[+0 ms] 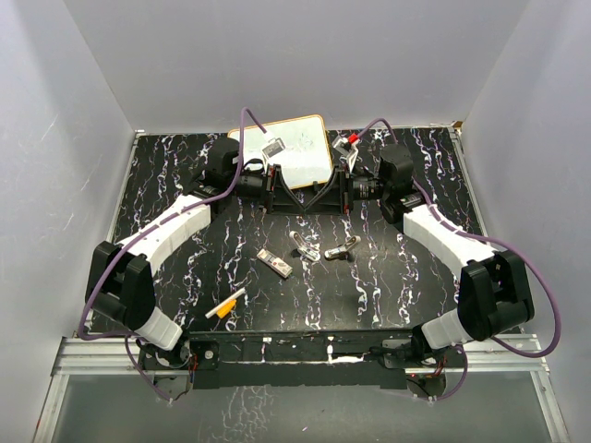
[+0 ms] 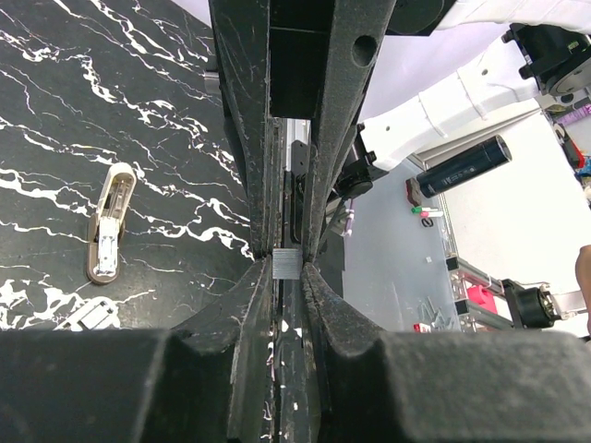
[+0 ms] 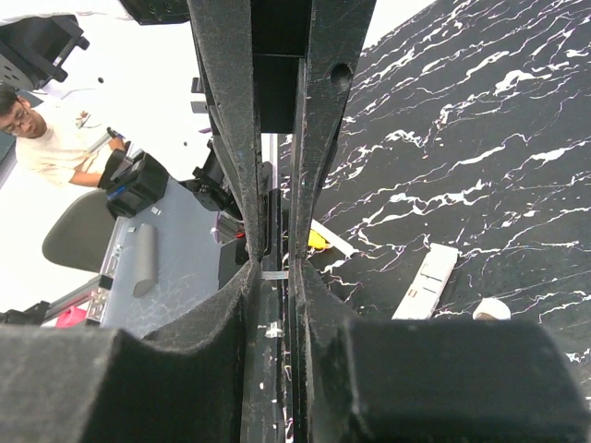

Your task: Load the staples into the stapler

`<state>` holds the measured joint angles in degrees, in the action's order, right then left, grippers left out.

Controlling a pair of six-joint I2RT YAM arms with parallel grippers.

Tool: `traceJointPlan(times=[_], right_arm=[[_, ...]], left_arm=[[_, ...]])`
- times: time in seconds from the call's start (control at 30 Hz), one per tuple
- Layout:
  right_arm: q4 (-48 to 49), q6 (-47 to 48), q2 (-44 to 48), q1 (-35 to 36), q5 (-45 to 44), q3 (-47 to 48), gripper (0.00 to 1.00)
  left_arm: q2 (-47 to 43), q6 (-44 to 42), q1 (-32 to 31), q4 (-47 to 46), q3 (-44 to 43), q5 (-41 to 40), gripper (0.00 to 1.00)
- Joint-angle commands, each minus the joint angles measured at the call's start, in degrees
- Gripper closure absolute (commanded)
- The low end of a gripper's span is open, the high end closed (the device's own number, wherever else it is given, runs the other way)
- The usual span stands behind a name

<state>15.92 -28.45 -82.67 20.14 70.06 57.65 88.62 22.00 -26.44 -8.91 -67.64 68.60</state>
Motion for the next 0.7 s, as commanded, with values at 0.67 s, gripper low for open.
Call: traceJointPlan(times=[0.67], right_arm=[[1.86, 2.83, 2.39, -0.02, 0.32, -0.61, 0.87]], left_arm=[[-1.89, -2.37, -0.46, 0.65, -1.48, 0.46, 0.63]])
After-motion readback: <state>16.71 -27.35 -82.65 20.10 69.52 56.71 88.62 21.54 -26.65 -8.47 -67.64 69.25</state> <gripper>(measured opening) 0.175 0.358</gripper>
